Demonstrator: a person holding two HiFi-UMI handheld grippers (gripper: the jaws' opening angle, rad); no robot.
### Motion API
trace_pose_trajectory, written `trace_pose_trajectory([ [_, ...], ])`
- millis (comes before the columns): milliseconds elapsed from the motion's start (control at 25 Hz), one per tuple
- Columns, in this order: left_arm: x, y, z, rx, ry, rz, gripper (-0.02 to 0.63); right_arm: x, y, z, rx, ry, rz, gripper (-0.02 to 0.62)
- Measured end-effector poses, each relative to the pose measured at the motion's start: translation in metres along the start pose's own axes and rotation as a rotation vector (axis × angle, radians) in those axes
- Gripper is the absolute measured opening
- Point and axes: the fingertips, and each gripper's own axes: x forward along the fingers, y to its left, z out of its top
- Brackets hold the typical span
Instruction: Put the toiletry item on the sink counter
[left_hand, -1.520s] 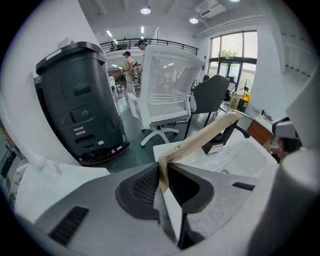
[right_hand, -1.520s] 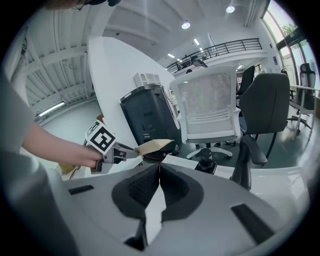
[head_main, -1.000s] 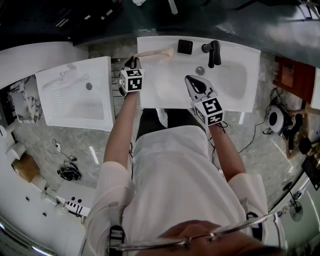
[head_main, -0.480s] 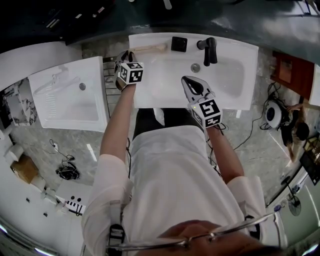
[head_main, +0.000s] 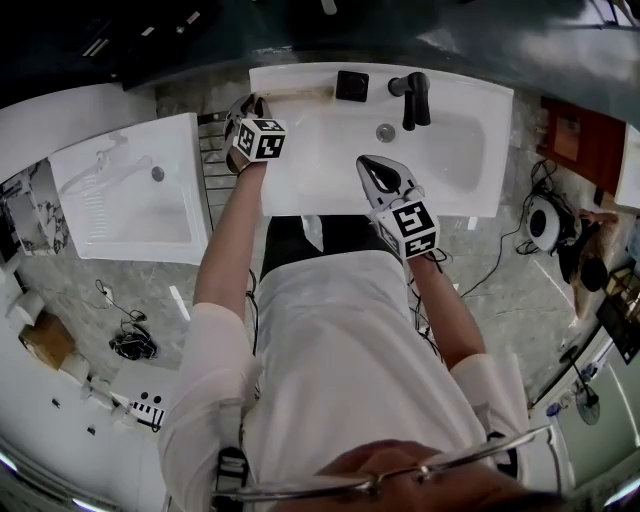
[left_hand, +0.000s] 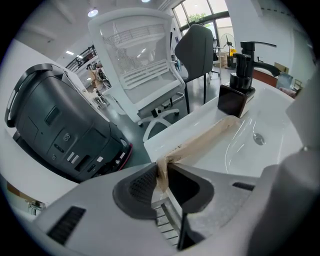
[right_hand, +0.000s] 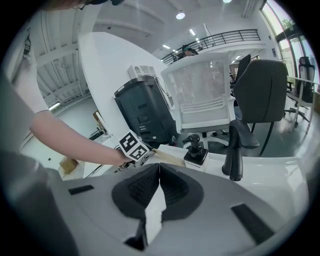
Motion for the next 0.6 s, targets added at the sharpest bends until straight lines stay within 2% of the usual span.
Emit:
trace_pose_trajectory([
  [280, 0.0020, -0.0042, -0.0017, -0.016, 0.016, -0.034, 0.073, 0.0032, 0.0063, -0.0019, 0.001, 0.007, 0.012, 0.006],
  [600, -0.0018, -0.0097, 0.0007, -0.070, 0.008, -0.111, 0.175, 0.0031, 0.0047, -0.0009, 0.001, 0.009, 0.012, 0.006],
])
